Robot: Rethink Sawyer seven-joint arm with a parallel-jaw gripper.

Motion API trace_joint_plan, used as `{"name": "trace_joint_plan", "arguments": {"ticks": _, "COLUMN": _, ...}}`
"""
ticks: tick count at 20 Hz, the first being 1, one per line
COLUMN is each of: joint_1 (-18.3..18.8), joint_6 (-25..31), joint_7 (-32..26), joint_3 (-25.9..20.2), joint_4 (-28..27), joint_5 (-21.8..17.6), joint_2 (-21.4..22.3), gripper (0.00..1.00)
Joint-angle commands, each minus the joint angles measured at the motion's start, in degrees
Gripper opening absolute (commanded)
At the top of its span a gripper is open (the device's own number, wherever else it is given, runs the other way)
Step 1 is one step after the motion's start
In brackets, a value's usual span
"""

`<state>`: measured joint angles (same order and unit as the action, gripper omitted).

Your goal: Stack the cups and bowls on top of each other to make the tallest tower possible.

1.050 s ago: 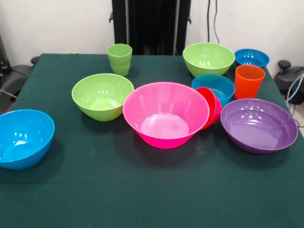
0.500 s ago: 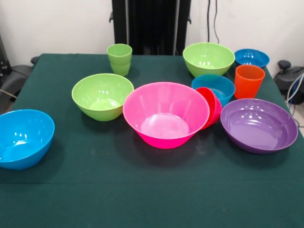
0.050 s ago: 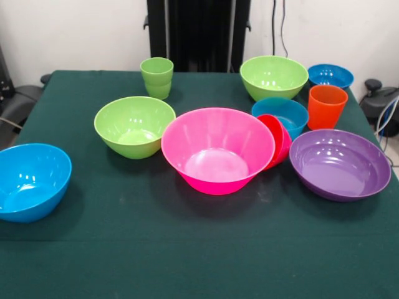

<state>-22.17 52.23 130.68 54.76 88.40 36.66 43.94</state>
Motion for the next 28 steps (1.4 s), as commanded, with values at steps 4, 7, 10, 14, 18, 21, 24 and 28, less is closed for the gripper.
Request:
{"name": "trace_joint_plan", "arguments": {"ticks": 4, "joint_1": 5.53, "joint_6": 3.89, "joint_7": 1.83, "joint_3": -7.08, "joint_4": 3.91, "joint_5": -4.81, "joint_2": 1.95, "gripper": 0.00}}
{"name": "trace_joint_plan", "arguments": {"ticks": 7, "joint_1": 10.12, "joint_6": 6.01, "joint_7": -4.29, "joint_3": -6.71, "joint_4": 3.24, "joint_5": -7.36, "joint_2": 4.43, "gripper": 0.00}}
{"name": "trace_joint_plan", "arguments": {"ticks": 10, "joint_1": 14.70, "joint_6": 8.52, "joint_7": -8.61, "joint_3": -6.75, "joint_4": 1.99, "joint_5": -10.38, "joint_2": 6.89, "gripper": 0.00}}
{"name": "trace_joint_plan", "arguments": {"ticks": 14, "joint_1": 18.09, "joint_6": 8.75, "joint_7": -9.69, "joint_3": -7.55, "joint_4": 1.58, "joint_5": -12.58, "joint_2": 8.95, "gripper": 0.00}}
{"name": "trace_joint_plan", "arguments": {"ticks": 18, "joint_1": 21.35, "joint_6": 12.59, "joint_7": -9.83, "joint_3": -8.05, "joint_4": 0.09, "joint_5": -14.71, "joint_2": 11.55, "gripper": 0.00}}
{"name": "trace_joint_plan", "arguments": {"ticks": 21, "joint_1": 23.97, "joint_6": 13.11, "joint_7": -10.93, "joint_3": -9.29, "joint_4": -0.34, "joint_5": -16.09, "joint_2": 13.24, "gripper": 0.00}}
{"name": "trace_joint_plan", "arguments": {"ticks": 24, "joint_1": 27.62, "joint_6": 13.75, "joint_7": -13.12, "joint_3": -11.45, "joint_4": -0.60, "joint_5": -17.04, "joint_2": 14.39, "gripper": 0.00}}
{"name": "trace_joint_plan", "arguments": {"ticks": 28, "joint_1": 33.14, "joint_6": 13.39, "joint_7": -17.89, "joint_3": -15.30, "joint_4": -0.67, "joint_5": -18.32, "joint_2": 15.87, "gripper": 0.00}}
